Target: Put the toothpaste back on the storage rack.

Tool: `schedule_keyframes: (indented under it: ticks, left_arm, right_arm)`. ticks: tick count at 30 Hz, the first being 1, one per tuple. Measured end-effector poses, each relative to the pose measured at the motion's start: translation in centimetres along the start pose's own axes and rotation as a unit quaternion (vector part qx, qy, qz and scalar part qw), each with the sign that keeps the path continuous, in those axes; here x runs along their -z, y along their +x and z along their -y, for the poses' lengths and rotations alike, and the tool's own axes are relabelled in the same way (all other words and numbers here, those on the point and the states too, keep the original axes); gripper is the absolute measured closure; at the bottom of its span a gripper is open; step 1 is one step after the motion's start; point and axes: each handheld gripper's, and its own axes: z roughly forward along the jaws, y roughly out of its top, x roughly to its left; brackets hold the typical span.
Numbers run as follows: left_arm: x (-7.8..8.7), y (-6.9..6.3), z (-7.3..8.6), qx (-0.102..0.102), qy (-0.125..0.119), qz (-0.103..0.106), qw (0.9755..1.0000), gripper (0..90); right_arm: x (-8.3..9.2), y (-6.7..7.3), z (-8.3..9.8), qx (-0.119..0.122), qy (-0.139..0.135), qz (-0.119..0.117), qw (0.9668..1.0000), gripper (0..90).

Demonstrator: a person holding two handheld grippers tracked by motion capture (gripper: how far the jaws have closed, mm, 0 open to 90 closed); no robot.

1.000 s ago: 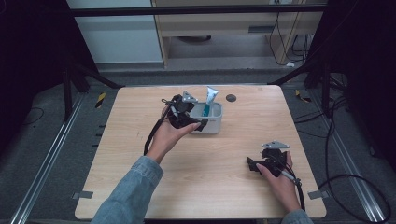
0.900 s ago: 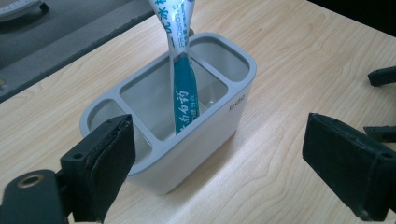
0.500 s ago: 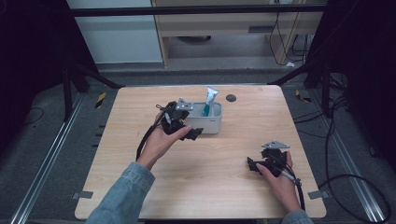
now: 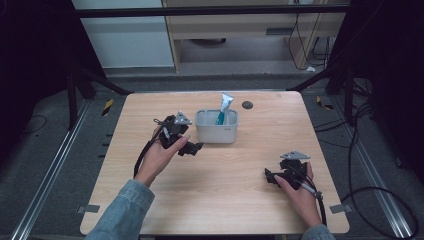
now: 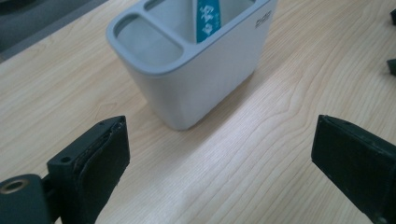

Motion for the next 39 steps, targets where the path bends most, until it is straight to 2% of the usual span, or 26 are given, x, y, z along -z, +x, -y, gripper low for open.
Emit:
schedule_keyframes:
  ticks: [2,5,8,16,20,31,39]
  left_arm:
    - [-0.1,0.3,0.7,-0.001,0.004,0.002,1.0000,3.9]
    - [-0.4,1.0,1.9,0.007,0.017,-0.015,0.9997,4.4]
    - [-0.5,1.5,2.8,0.015,0.023,-0.022,0.9994,4.7]
    - [-0.6,2.8,5.3,0.034,0.029,-0.038,0.9983,5.2]
    - [-0.8,3.3,6.6,0.042,0.036,-0.041,0.9976,5.5]
    - [-1.1,3.8,9.1,0.059,0.042,-0.042,0.9965,5.5]
    - [-1.1,4.5,11.7,0.074,0.056,-0.047,0.9946,5.6]
  right_arm:
    - [0.0,0.0,0.0,0.000,0.000,0.000,1.0000,0.6]
    - [0.0,0.0,0.0,0.000,0.000,0.000,1.0000,0.6]
    - [0.0,0.0,0.0,0.000,0.000,0.000,1.0000,0.6]
    - [0.0,0.0,0.0,0.000,0.000,0.000,1.0000,0.6]
    - [0.0,0.0,0.0,0.000,0.000,0.000,1.0000,0.6]
    - [0.0,0.0,0.0,0.000,0.000,0.000,1.0000,0.7]
    - [0.0,0.0,0.0,0.000,0.000,0.000,1.0000,0.6]
